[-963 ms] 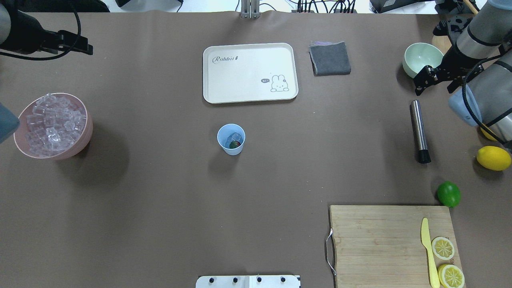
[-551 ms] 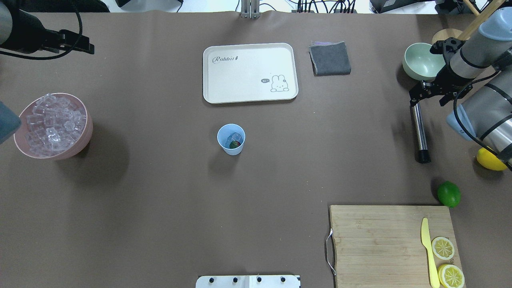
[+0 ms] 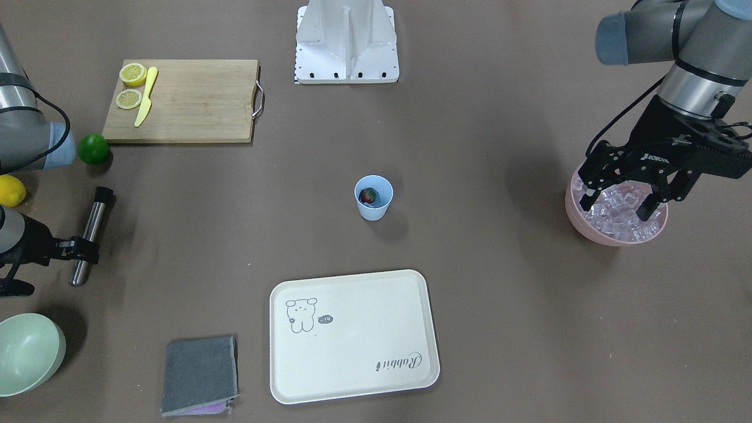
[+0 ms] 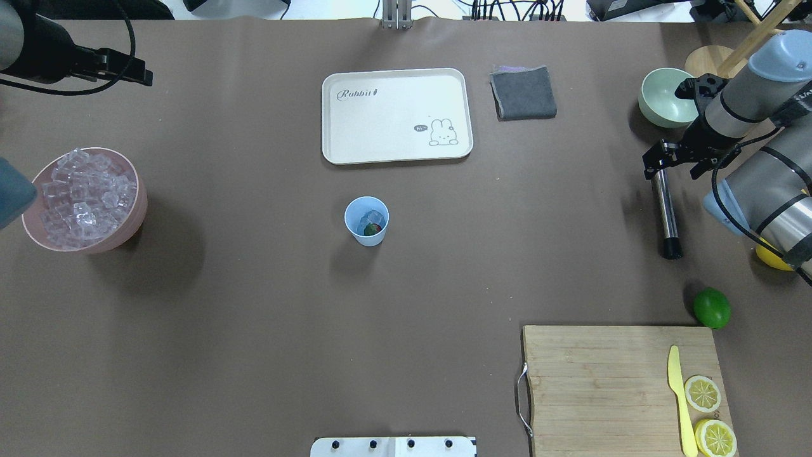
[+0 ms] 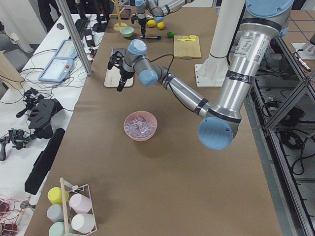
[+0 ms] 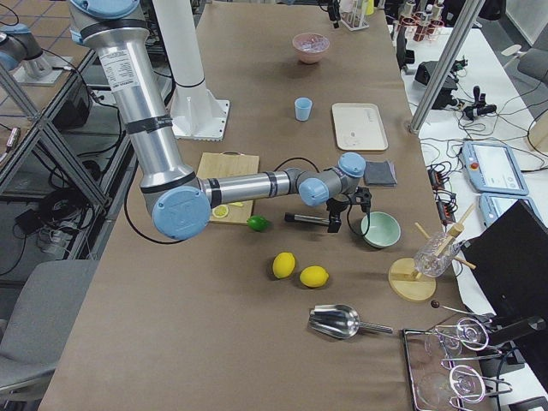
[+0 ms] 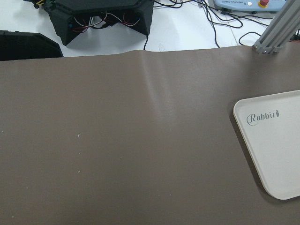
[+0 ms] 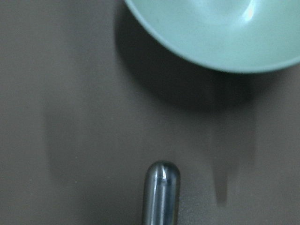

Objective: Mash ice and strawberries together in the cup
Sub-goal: 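Grasp the upright metal pestle with the right gripper, then lift the pestle and carry it toward the light-blue cup, then lower the pestle tip into the light-blue cup with the right gripper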

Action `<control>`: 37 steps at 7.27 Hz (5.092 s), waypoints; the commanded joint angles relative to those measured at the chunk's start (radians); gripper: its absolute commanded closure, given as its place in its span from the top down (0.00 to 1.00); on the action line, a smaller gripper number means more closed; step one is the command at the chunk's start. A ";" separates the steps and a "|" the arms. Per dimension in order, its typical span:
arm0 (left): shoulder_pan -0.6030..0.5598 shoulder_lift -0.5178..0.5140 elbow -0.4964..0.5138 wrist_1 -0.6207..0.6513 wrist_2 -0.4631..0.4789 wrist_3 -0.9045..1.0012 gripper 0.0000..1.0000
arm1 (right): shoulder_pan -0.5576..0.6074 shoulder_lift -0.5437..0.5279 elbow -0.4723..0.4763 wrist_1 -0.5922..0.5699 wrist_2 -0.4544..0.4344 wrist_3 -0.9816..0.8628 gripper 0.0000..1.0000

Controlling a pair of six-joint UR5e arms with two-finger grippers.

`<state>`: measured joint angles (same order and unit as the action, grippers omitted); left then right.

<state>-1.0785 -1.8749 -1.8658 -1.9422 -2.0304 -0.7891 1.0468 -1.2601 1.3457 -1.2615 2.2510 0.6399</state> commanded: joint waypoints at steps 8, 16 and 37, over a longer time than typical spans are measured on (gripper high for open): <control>0.000 -0.006 0.002 0.003 0.004 0.027 0.97 | -0.034 0.010 -0.017 0.002 -0.030 -0.005 0.00; -0.029 0.000 0.013 0.017 -0.005 0.022 0.97 | 0.104 0.251 0.172 0.004 -0.036 -0.003 0.00; -0.232 0.436 0.030 0.035 -0.094 -0.093 0.97 | -0.588 0.369 0.079 1.099 -0.989 0.016 0.00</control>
<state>-1.3100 -1.4389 -1.8375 -1.9063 -2.1246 -0.8820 0.4672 -0.8832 1.4273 -0.1965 1.2645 0.6996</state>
